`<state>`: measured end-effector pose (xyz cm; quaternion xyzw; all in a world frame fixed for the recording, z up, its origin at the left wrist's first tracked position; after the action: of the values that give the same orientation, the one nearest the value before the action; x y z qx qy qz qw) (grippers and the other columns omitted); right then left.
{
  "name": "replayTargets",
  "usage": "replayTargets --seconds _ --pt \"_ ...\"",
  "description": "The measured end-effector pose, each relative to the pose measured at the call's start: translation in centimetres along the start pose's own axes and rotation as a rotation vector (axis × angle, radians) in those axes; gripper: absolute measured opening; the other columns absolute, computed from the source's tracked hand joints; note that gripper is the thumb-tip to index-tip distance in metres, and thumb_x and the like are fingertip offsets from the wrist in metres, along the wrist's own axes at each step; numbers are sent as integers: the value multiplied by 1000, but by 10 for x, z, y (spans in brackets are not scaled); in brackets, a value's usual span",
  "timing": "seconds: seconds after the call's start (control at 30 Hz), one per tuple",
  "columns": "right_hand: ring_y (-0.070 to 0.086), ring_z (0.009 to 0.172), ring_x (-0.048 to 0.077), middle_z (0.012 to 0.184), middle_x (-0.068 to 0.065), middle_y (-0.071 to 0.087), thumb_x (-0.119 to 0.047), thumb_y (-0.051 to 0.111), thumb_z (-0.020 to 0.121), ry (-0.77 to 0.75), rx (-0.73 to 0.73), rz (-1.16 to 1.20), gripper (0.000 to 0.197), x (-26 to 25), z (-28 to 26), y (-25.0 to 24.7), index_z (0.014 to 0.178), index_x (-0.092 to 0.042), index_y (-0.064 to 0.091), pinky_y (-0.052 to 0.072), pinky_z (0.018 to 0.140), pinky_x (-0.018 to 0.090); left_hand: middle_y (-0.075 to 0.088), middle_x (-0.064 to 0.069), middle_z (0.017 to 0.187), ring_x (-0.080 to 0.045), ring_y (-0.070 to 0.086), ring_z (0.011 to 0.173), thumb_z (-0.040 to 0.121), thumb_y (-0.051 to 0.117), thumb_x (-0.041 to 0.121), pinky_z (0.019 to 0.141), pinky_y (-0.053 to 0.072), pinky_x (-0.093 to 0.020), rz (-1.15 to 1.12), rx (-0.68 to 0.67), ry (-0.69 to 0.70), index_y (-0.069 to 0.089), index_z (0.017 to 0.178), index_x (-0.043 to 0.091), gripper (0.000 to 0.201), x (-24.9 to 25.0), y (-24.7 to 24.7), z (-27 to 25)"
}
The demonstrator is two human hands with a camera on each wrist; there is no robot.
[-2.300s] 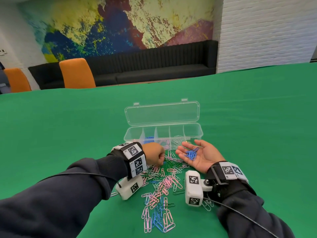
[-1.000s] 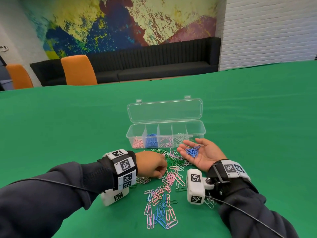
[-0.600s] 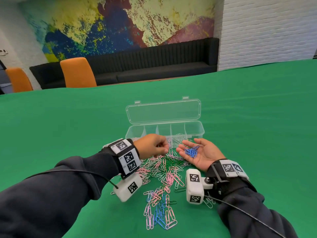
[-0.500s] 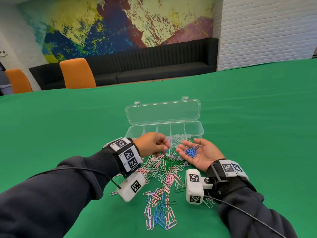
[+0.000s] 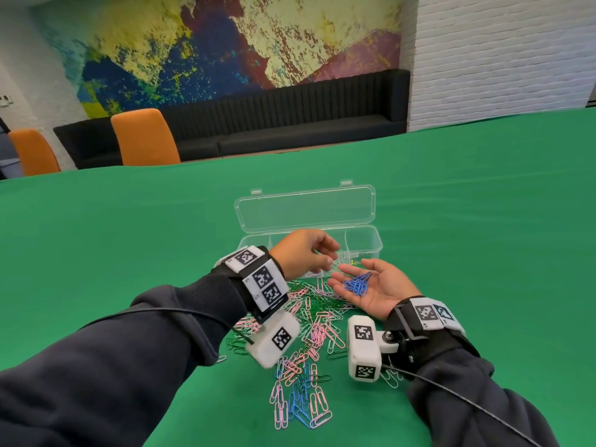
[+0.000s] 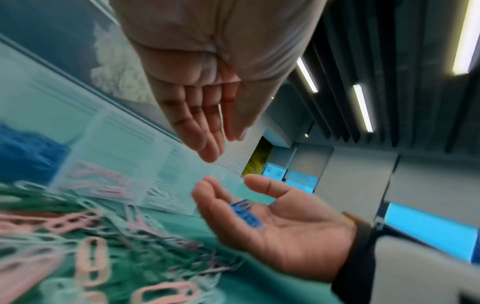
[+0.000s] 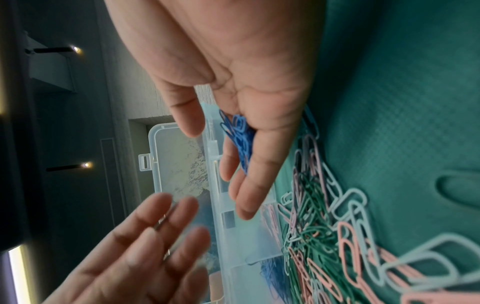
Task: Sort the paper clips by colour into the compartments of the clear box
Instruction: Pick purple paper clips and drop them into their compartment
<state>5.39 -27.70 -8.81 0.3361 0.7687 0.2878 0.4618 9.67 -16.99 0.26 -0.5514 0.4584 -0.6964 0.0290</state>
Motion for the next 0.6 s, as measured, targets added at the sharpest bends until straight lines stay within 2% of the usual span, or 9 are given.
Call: replayTargets --seconds 0.07,0.13,0.23,0.37,0.47,0.6 --pt "68 60 37 94 27 60 -22 36 97 1 -5 1 39 0 0 0 96 10 57 57 54 40 63 8 89 -2 58 72 89 59 5 64 47 -9 223 -49 87 62 104 10 17 0 -2 -15" --pt "69 61 36 94 27 60 -23 35 98 3 -9 -5 39 2 0 1 96 9 57 57 54 39 61 16 84 6 54 70 89 61 10 66 42 -4 420 -211 159 65 101 14 14 -4 3 -35" --pt "69 62 36 92 26 61 -23 34 98 3 -17 -14 40 3 0 2 94 9 58 57 56 38 65 6 95 4 50 70 87 63 13 69 39 -7 592 -445 206 66 104 14 17 -21 16 -63" --pt "69 64 36 90 26 63 -23 34 98 0 -24 -17 40 3 -1 4 94 9 58 57 56 38 61 -4 104 -1 46 68 84 68 14 67 38 -13 621 -598 212 64 109 11 26 -40 31 -88" --pt "69 63 36 84 25 65 -23 35 98 -8 -24 -20 40 3 -1 3 93 9 58 57 54 37 58 -5 106 -8 48 75 83 68 15 70 38 -21 673 -590 212 62 111 13 28 -46 37 -91" --pt "69 64 35 88 26 64 -22 35 98 -15 -23 -24 39 2 -2 3 96 9 58 57 55 37 56 -3 110 -10 47 86 86 63 17 76 35 -21 791 -468 182 57 122 18 37 -48 33 -80"
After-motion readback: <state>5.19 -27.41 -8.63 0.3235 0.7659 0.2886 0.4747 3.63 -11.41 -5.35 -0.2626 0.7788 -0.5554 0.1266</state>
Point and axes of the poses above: each hand's wrist, its own z-axis towards the middle knuckle, its own y-axis out of the palm, x = y × z, the point moved 6 cm from there along z, towards the middle knuckle
